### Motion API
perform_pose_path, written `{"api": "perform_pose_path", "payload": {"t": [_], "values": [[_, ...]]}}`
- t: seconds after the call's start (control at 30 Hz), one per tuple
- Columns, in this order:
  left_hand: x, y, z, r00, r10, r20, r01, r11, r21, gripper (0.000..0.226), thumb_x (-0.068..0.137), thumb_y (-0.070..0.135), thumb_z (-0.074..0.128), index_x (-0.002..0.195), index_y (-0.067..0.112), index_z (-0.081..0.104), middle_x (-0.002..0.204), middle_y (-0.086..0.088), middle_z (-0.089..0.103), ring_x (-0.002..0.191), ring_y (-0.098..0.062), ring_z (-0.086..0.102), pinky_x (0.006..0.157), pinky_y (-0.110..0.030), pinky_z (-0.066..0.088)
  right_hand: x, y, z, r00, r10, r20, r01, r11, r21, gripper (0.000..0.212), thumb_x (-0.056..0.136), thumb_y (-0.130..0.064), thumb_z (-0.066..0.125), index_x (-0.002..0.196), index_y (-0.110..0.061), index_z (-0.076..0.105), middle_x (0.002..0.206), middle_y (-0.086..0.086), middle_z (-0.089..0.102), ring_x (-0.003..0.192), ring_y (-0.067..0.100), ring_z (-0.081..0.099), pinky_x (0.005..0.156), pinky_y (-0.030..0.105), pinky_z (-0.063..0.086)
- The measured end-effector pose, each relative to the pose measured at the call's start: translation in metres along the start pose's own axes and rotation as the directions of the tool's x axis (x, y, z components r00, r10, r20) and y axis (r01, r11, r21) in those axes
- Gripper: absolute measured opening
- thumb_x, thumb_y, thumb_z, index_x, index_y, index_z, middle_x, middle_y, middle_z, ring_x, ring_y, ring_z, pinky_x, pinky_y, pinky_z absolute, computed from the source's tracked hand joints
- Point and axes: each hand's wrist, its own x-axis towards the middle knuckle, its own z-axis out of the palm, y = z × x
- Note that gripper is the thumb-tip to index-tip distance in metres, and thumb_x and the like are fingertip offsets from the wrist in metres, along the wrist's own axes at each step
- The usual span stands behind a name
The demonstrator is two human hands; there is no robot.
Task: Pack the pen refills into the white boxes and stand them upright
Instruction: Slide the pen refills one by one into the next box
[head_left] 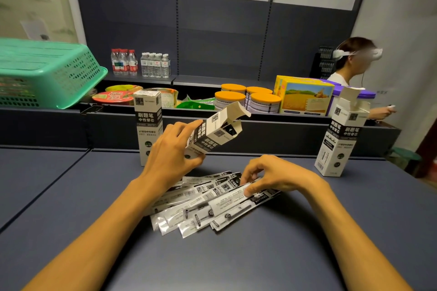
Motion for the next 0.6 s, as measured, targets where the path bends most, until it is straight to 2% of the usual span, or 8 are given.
{"api": "perform_pose_path", "payload": {"t": [0.07,0.23,0.43,0.6], "values": [[0.0000,0.0002,0.0000,1.000,0.002,0.001,-0.002,1.000,-0.001,0.082,0.071,0.032,0.081,0.142,0.020,0.042,0.113,-0.002,0.056,0.099,-0.017,0.049,0.071,-0.032,0.051,-0.0008,0.0009,-0.0013,1.000,-0.022,-0.012,0.023,0.999,0.023,0.016,0.078,-0.031,0.077,0.094,-0.028,0.075,0.093,-0.007,0.067,0.091,0.013,0.060,0.085,0.035,0.050],[0.0005,0.0000,0.0003,1.000,0.001,0.005,-0.001,1.000,-0.004,0.082,0.071,0.032,0.081,0.142,0.020,0.042,0.113,-0.003,0.056,0.100,-0.017,0.048,0.070,-0.029,0.048,-0.0029,0.0019,-0.0030,0.998,-0.039,-0.046,0.042,0.997,0.063,0.014,0.084,-0.030,0.072,0.098,-0.027,0.075,0.099,-0.016,0.070,0.094,-0.001,0.060,0.078,0.016,0.046],[0.0002,0.0000,0.0005,1.000,0.000,0.009,0.000,1.000,-0.003,0.082,0.071,0.033,0.080,0.142,0.020,0.041,0.113,-0.002,0.055,0.100,-0.016,0.047,0.070,-0.026,0.045,-0.0006,0.0024,-0.0012,0.998,-0.048,-0.040,0.050,0.997,0.051,0.010,0.085,-0.028,0.072,0.095,-0.026,0.073,0.094,-0.014,0.070,0.090,-0.002,0.062,0.073,0.014,0.046],[0.0006,0.0008,-0.0011,1.000,-0.001,-0.003,0.001,1.000,-0.016,0.081,0.071,0.031,0.081,0.142,0.020,0.042,0.114,-0.003,0.056,0.100,-0.016,0.048,0.071,-0.025,0.043,-0.0040,0.0059,-0.0085,0.993,-0.058,-0.100,0.072,0.988,0.136,0.008,0.087,-0.025,0.069,0.095,-0.021,0.071,0.093,-0.008,0.072,0.089,0.005,0.066,0.075,0.019,0.051]]}}
